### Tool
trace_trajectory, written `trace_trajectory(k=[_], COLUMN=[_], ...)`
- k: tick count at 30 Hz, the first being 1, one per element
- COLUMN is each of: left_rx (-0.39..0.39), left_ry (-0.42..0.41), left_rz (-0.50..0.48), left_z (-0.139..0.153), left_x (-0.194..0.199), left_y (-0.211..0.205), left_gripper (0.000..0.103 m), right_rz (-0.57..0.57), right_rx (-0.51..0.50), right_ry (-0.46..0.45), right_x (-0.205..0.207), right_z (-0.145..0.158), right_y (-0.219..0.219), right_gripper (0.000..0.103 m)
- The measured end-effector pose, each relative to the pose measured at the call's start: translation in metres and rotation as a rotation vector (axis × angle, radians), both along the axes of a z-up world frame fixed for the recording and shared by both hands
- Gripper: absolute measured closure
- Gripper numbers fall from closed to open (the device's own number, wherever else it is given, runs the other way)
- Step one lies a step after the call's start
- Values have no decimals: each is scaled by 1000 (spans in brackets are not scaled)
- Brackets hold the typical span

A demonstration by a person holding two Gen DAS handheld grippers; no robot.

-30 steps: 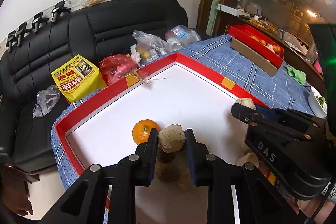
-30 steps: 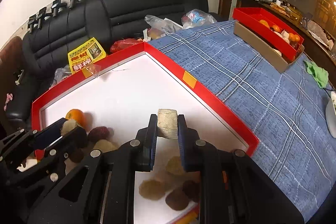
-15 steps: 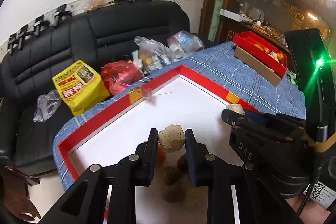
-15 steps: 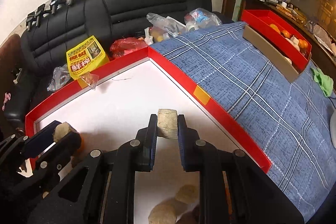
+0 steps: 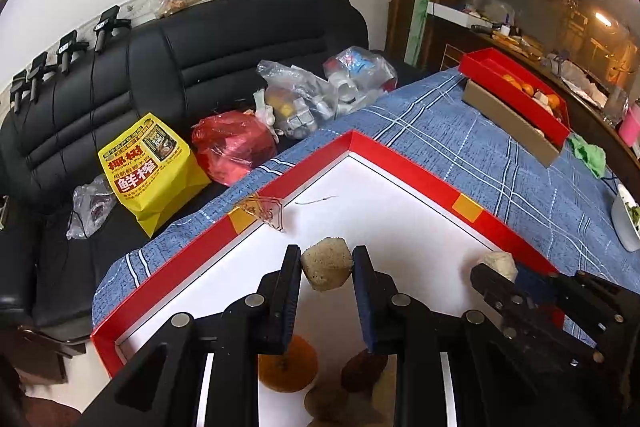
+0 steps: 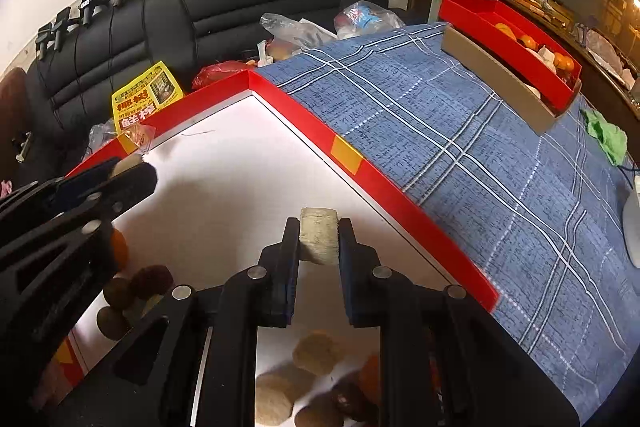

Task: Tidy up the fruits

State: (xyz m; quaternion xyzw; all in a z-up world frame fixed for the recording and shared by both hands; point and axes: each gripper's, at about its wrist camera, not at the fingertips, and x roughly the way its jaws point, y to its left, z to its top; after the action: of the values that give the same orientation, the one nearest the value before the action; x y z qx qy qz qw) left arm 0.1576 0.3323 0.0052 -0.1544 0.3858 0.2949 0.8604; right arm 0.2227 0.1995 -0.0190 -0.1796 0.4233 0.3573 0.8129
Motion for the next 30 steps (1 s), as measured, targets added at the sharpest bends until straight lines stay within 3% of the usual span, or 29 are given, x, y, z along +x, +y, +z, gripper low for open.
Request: trace_trajectory(k=[17,18,19,20,21,26,30], left_rx=[-33,-44,-56,-59,-52,-7,39], left_ry=[73,81,95,104,95,33,-19], left_rz=[32,25,17,15,21,18,5], left_z=[-14,-15,-16,-17,-15,6,24], left_x=[8,8,8,8,4,-17,-41], left_y=[8,8,7,6,5,-12,-36], left_gripper=[78,72,61,36,21,13,4], right_rz=[-30,-29,-29,-29,-30,-27,-23], right_rx=[-47,-52,-58,-52,-40,-9,44], right_ry=[23,30,31,26,17,-50,-112], right_x=[-4,-4,-4,-5,-7,-27,-52], right_z=[-10,-11,-10,-7,-3,24,50], right_y=[-7,-7,-8,-9,-12,-33,-68], right_gripper=[84,74,52,40,26,17,0])
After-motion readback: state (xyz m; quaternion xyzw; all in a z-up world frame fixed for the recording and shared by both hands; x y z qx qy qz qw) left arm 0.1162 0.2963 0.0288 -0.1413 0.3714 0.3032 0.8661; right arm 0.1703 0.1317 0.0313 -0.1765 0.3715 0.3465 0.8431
